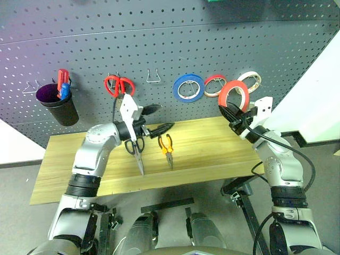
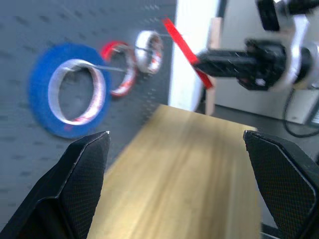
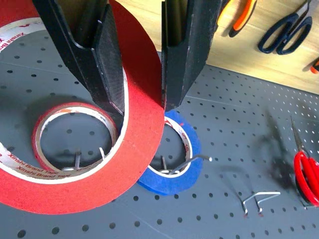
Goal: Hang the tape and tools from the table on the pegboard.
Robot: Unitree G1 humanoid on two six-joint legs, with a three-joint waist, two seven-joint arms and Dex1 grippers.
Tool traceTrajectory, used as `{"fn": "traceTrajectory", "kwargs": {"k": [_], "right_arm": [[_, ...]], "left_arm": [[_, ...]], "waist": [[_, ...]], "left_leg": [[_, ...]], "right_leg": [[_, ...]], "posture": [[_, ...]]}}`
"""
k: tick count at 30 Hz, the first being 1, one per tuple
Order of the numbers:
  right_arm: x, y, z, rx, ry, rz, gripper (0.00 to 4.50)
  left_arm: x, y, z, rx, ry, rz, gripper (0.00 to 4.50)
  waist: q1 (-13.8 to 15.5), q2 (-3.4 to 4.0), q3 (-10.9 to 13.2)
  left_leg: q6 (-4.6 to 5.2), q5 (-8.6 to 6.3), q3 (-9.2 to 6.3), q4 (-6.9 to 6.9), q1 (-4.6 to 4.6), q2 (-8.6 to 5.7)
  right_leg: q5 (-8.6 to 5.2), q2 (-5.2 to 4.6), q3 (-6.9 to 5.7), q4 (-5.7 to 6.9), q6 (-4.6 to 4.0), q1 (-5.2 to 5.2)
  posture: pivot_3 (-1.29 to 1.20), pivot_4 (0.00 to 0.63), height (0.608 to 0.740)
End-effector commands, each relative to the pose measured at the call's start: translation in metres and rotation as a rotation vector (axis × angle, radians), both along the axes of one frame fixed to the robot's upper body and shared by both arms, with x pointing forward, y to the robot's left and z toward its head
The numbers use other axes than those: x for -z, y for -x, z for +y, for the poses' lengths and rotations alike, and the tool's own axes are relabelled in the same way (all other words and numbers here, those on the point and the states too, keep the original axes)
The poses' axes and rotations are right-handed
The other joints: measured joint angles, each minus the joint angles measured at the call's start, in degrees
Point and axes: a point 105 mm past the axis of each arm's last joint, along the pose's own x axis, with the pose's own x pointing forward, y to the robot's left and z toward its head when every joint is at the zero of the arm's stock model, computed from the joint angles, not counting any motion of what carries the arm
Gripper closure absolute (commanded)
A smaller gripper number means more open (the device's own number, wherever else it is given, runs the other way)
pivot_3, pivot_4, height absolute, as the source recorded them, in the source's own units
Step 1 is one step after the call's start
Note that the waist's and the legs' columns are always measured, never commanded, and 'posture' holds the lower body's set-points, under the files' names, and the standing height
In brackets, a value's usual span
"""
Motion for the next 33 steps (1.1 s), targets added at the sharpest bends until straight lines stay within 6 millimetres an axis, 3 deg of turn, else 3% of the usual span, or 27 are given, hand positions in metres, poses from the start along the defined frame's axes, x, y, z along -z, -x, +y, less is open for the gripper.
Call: {"fn": "traceTrajectory", "kwargs": {"k": [1,9,25,33], "right_arm": [[-0.019,-0.003,0.006,-0.019,0.005,-0.078,3.8],[-0.021,-0.012,0.012,-0.03,0.002,-0.09,3.8],[-0.017,-0.018,0.018,-0.042,0.021,-0.095,3.8],[-0.019,-0.027,0.02,-0.038,0.041,-0.113,3.8]], "left_arm": [[-0.014,0.003,0.0,0.003,0.034,-0.039,0.0],[-0.016,0.012,-0.013,0.027,0.084,-0.026,0.0],[-0.035,0.018,-0.009,0.004,0.094,-0.06,0.0],[-0.034,0.02,-0.01,0.0,0.088,-0.061,0.0]], "waist": [[0.01,0.0,0.0],[0.08,0.0,0.0],[0.18,0.0,0.0],[0.27,0.0,0.0]], "left_leg": [[0.0,0.0,0.0,0.01,0.0,0.0],[0.0,0.0,0.0,0.01,0.0,0.0],[0.0,0.0,0.0,0.0,0.0,0.0],[0.0,0.0,0.0,0.0,0.0,0.0]], "right_leg": [[0.0,0.0,0.0,0.0,0.0,0.0],[0.0,0.0,0.0,0.0,0.0,0.0],[0.0,0.0,0.01,0.0,0.0,0.0],[0.0,0.0,0.01,0.0,0.0,0.0]], "posture": [[-0.15,0.102,0.74],[-0.14,0.106,0.74],[-0.12,0.119,0.74],[-0.11,0.119,0.74]]}}
